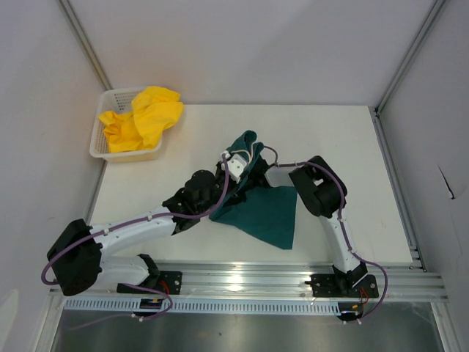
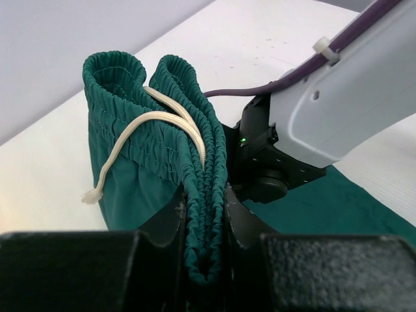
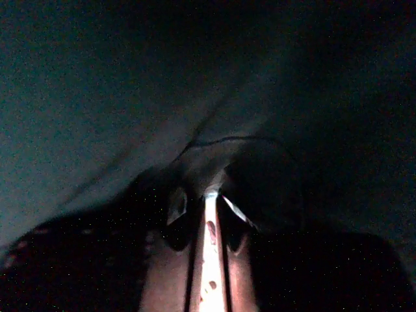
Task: Fold and stack the shorts
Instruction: Fold the shorts
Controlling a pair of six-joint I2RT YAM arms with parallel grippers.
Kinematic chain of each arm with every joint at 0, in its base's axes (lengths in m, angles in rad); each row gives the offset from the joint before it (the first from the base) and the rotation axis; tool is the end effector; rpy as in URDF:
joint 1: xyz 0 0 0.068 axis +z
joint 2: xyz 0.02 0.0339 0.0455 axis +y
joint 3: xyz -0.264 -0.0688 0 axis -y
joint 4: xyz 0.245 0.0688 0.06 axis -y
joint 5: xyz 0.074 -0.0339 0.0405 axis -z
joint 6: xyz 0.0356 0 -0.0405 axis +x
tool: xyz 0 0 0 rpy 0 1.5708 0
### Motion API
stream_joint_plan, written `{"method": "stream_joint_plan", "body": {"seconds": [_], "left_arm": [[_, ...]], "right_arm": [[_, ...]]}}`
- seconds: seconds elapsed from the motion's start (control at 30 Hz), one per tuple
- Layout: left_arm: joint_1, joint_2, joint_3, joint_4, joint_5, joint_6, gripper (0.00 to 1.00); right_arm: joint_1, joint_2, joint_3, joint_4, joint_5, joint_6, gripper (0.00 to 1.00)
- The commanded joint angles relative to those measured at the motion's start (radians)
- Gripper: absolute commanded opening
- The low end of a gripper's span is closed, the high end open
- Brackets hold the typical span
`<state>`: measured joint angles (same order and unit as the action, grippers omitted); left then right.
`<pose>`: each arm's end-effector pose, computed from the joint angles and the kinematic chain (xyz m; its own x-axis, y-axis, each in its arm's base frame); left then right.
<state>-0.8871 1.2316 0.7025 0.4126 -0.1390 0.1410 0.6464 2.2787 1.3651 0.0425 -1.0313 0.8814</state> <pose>0.1822 -0.2159 0.2779 0.0230 0.1921 -0.9811 0.6844 0.7123 0.1555 0.3394 0.2944 0.0861 -0.9675 -0.2335 0.0969 -0.0061 0.4047 0.9144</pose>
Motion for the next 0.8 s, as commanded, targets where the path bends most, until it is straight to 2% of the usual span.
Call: {"method": "stream_joint_plan", "body": {"seconds": [0.0, 0.17, 0.2, 0.3, 0.37, 0.4, 0.53, 0.77], "left_arm": [[-0.013, -0.014, 0.031, 0.077, -0.051, 0.042, 0.00], [-0.013, -0.001, 0.052, 0.051, -0.077, 0.055, 0.00], [-0.013, -0.004, 0.054, 0.051, -0.079, 0.058, 0.00], [-0.013, -0.018, 0.058, 0.051, -0.083, 0.066, 0.00], [-0.013, -0.018, 0.055, 0.045, -0.093, 0.075, 0.00], [-0.013, -0.017, 0.064, 0.038, -0.097, 0.080, 0.00], [-0.013, -0.017, 0.065, 0.028, -0.106, 0.091, 0.00], [-0.015, -0.011, 0.064, 0.035, -0.079, 0.071, 0.00]], "right_arm": [[-0.010, -0.018, 0.034, -0.209, 0.062, 0.038, 0.15], [-0.054, -0.094, 0.035, -0.257, 0.074, 0.004, 0.30], [-0.062, -0.116, 0.037, -0.272, 0.076, -0.001, 0.37], [-0.103, -0.162, 0.034, -0.298, 0.079, -0.016, 0.46], [-0.126, -0.185, 0.034, -0.347, 0.096, -0.048, 0.47], [-0.154, -0.199, 0.035, -0.369, 0.100, -0.062, 0.51], [-0.233, -0.269, 0.034, -0.466, 0.138, -0.140, 0.52], [-0.424, -0.491, -0.139, -0.595, 0.235, -0.289, 0.51]]}}
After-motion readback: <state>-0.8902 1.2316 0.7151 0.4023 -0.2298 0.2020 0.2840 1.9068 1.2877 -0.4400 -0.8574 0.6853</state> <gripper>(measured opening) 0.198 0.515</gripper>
